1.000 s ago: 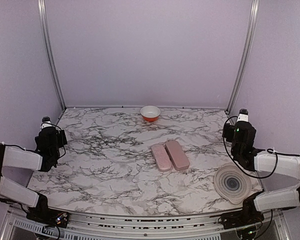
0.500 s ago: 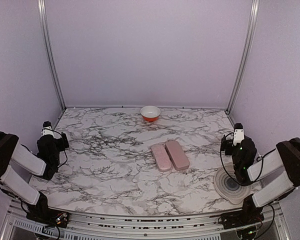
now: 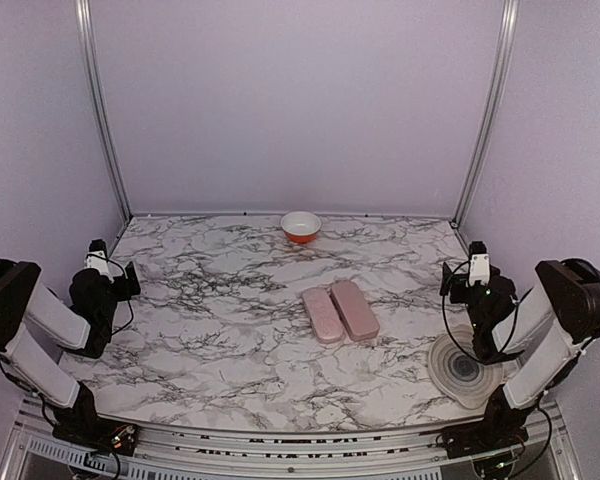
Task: Organize the sunglasses
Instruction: Reset both arms
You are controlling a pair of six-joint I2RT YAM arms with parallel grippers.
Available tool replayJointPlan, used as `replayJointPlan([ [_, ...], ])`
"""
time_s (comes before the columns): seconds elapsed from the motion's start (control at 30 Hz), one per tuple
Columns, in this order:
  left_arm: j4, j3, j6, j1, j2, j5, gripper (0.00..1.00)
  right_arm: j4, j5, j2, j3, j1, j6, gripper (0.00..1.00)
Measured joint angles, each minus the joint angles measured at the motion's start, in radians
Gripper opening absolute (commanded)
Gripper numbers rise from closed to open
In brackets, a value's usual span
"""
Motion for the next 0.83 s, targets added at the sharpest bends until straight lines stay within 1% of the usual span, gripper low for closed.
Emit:
replayJointPlan([
  [0.33, 0.0, 0.001, -0.004, 0.003, 0.0, 0.034, 0.99, -0.01, -0.005, 0.0, 0.015, -0.011, 0.026, 1.0],
  [0.83, 0.0, 0.001, -0.007, 0.003, 0.0, 0.035, 0.99, -0.011, -0.006, 0.0, 0.015, -0.012, 0.031, 1.0],
])
